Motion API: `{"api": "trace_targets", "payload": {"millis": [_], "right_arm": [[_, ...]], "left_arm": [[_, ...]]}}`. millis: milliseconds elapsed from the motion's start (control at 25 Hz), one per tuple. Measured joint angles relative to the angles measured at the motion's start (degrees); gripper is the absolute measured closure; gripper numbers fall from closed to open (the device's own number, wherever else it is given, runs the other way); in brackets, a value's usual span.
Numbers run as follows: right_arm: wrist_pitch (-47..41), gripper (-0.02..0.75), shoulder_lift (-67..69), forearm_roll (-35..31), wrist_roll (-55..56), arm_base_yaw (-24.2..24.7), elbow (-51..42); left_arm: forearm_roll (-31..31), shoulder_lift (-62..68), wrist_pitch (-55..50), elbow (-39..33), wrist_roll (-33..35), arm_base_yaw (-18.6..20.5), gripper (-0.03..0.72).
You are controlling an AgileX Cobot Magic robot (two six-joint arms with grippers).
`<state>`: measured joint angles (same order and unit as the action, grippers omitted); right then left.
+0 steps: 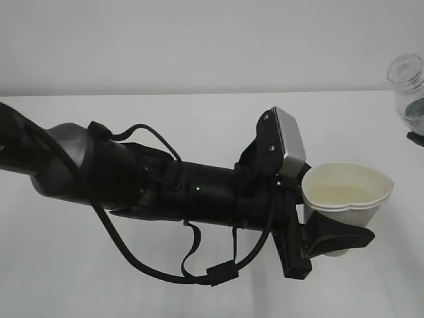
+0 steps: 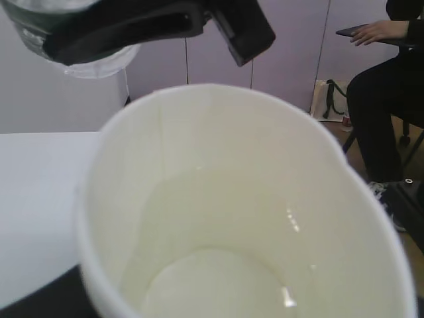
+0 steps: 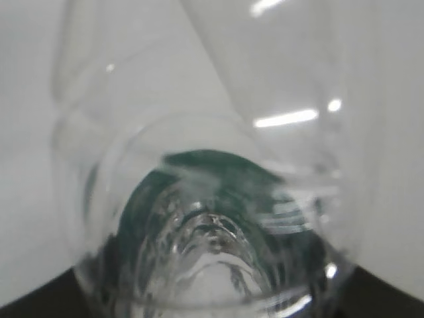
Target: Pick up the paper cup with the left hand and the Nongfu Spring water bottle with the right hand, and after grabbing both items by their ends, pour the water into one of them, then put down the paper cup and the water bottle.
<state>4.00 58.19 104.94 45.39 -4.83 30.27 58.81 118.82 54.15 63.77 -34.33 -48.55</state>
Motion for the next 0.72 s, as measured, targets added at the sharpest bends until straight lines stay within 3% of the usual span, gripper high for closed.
{"api": "trace_targets", "payload": {"millis": [400,720], "right_arm": [[1.10,0.337,0.00,0.00,16.54,0.00,0.00],[1.86,0.337,0.00,-5.72,18.14,0.00,0.00]], "left_arm": [[-0.22,0.00,-0.35,0.00,0.00,0.00,0.270],[-0.35,0.00,-0.47,0.00,0.00,0.00,0.270]]}}
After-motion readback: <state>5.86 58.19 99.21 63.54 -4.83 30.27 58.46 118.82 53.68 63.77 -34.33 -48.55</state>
